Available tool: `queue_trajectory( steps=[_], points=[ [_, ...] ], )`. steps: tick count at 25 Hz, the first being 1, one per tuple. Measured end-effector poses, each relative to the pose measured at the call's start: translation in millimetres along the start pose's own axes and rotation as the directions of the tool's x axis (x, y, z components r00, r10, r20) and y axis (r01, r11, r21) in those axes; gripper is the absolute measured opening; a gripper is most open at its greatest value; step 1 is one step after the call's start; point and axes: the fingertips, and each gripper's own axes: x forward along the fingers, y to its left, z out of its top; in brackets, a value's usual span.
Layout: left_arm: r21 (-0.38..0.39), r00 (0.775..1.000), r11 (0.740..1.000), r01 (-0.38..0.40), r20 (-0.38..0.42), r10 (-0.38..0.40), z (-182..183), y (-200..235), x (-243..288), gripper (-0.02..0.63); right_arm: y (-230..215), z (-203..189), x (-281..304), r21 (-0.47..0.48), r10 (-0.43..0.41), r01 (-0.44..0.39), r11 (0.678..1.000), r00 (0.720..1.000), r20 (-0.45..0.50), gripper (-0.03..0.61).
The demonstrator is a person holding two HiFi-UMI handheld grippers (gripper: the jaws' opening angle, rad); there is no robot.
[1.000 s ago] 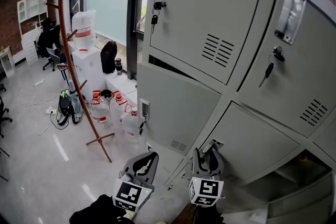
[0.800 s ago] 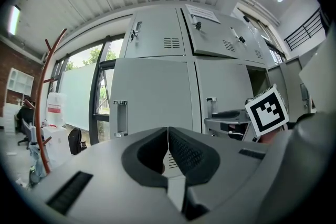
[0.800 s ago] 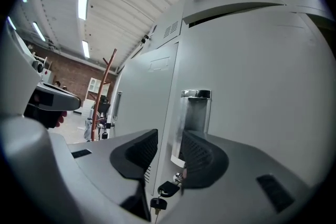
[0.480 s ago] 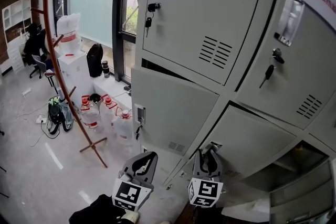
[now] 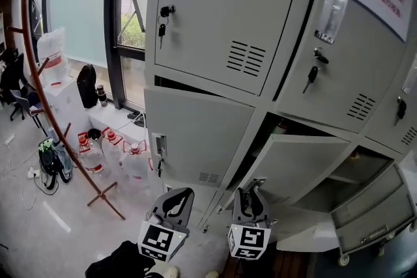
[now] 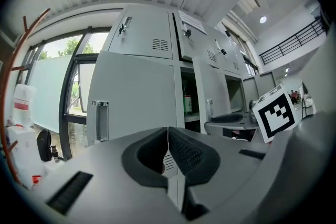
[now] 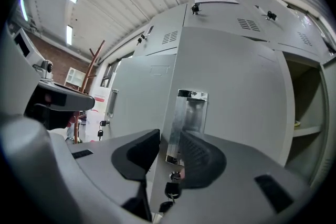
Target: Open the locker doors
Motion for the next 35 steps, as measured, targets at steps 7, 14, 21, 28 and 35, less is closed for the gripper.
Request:
queue_trajectory(
  steps=[7, 14, 21, 28, 35],
  points=[
    [0.012, 0.992, 0.992, 0.126, 0.019, -0.126, 4.0, -11.0, -3.2, 0.025, 1.8, -0.2, -32.0, 0.005, -0.094, 0.094, 0.996, 0.995, -0.017, 0.144],
    [0.016, 0.971, 0.971, 0.239, 0.030, -0.239, 5.9, -34.3, 2.0, 0.025, 1.9, -1.1, -64.1, -0.013, -0.151, 0.151, 0.988, 0.988, -0.035, 0.156],
    [0.008, 0.935, 0.935, 0.353, 0.027, -0.353, 1.9, -76.3, 11.1, 0.025, -5.9, -1.9, -101.5, -0.022, -0.208, 0.207, 0.978, 0.977, -0.047, 0.161],
    [0.000, 0.894, 0.894, 0.447, 0.026, -0.447, -2.8, -120.2, 7.4, 0.025, -20.7, -7.5, -143.8, -0.031, -0.291, 0.290, 0.957, 0.955, -0.057, 0.156],
    [0.001, 0.855, 0.855, 0.518, 0.023, -0.518, -2.8, -159.6, 1.8, 0.025, -40.3, -14.1, -184.4, -0.015, -0.379, 0.379, 0.925, 0.922, -0.083, 0.119]
  ],
)
